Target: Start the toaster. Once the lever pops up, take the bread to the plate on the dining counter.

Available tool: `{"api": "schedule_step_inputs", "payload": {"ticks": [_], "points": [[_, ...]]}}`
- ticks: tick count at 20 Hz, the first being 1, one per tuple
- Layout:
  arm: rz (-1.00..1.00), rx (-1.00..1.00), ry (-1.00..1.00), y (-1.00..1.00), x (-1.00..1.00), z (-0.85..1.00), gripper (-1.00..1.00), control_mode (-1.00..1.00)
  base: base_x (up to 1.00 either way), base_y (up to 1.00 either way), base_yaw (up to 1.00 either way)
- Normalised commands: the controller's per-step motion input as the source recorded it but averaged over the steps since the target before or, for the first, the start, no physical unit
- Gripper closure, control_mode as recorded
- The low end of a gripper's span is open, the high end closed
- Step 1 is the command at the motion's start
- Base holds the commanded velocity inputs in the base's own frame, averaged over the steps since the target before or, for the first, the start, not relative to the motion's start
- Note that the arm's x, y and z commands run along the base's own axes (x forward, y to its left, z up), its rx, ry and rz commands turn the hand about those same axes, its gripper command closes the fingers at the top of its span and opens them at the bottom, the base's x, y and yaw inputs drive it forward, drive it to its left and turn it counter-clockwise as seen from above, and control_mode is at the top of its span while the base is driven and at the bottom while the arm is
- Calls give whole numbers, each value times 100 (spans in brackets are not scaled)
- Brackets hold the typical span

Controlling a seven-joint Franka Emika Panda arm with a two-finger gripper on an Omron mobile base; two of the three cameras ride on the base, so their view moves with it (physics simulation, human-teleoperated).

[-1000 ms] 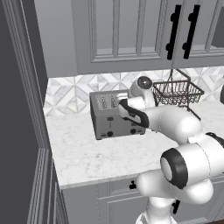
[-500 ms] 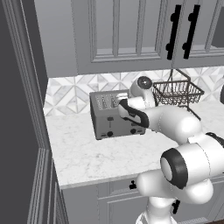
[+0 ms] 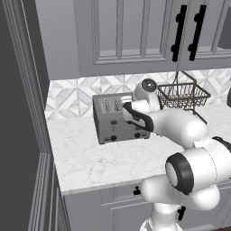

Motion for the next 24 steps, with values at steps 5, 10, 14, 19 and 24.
{"api": "schedule_step_inputs", "payload": {"ticks": [5, 10, 14, 19, 24], "points": [[0, 0, 0, 0, 0, 0, -100, -100, 0, 0, 0], [0, 0, 0, 0, 0, 0, -100, -100, 0, 0, 0], [0, 0, 0, 0, 0, 0, -100, -100, 0, 0, 0], [0, 0, 0, 0, 0, 0, -100, -100, 0, 0, 0], [0, 0, 0, 0, 0, 0, -100, -100, 0, 0, 0]]}}
